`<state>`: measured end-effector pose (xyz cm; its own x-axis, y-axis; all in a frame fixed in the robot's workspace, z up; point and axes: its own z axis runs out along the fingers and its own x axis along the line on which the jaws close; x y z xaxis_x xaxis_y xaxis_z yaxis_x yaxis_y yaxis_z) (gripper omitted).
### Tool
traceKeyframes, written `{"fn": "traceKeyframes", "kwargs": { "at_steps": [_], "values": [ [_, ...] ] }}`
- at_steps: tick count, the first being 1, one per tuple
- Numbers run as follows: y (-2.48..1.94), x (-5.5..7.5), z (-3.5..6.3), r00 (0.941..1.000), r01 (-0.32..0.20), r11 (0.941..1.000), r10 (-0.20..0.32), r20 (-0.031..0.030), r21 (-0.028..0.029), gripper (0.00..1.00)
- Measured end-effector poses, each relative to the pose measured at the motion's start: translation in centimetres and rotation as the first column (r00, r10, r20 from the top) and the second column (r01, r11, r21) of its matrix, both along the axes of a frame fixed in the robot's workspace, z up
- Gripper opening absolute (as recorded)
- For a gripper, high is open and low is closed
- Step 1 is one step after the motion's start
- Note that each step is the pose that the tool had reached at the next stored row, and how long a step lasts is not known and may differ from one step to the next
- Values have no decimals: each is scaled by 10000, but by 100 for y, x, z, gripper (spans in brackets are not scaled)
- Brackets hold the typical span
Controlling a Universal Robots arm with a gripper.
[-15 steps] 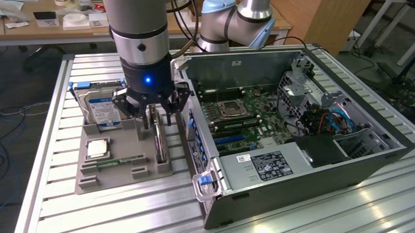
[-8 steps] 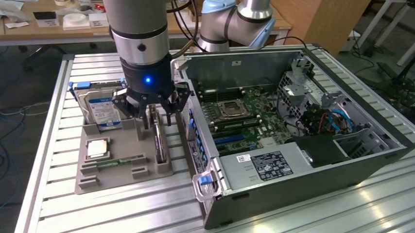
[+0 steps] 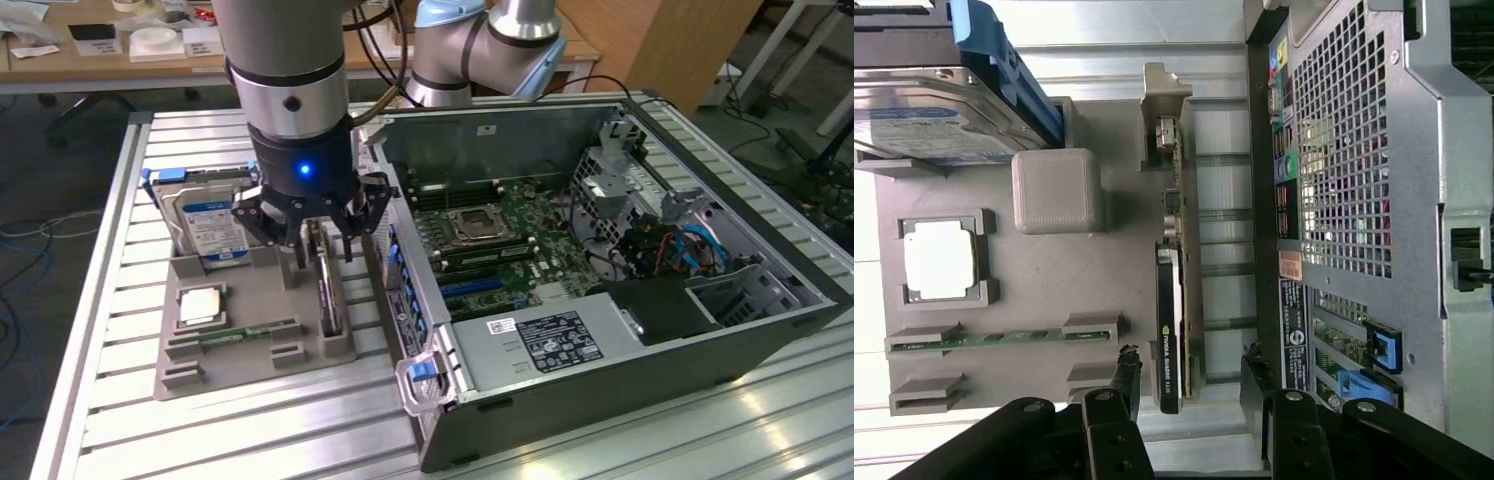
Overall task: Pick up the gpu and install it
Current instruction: 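Pick up the gpu and move the gpu toward the slot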
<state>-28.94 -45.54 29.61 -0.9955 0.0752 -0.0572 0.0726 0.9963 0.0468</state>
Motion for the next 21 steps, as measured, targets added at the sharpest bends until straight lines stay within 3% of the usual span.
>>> {"fn": "traceKeyframes", "kwargs": {
  "at_steps": [17,21],
  "values": [
    [0,0,-237,10000,0,10000,0,-1,-9,53],
    [0,0,-251,10000,0,10000,0,-3,-11,53]
  ]
}}
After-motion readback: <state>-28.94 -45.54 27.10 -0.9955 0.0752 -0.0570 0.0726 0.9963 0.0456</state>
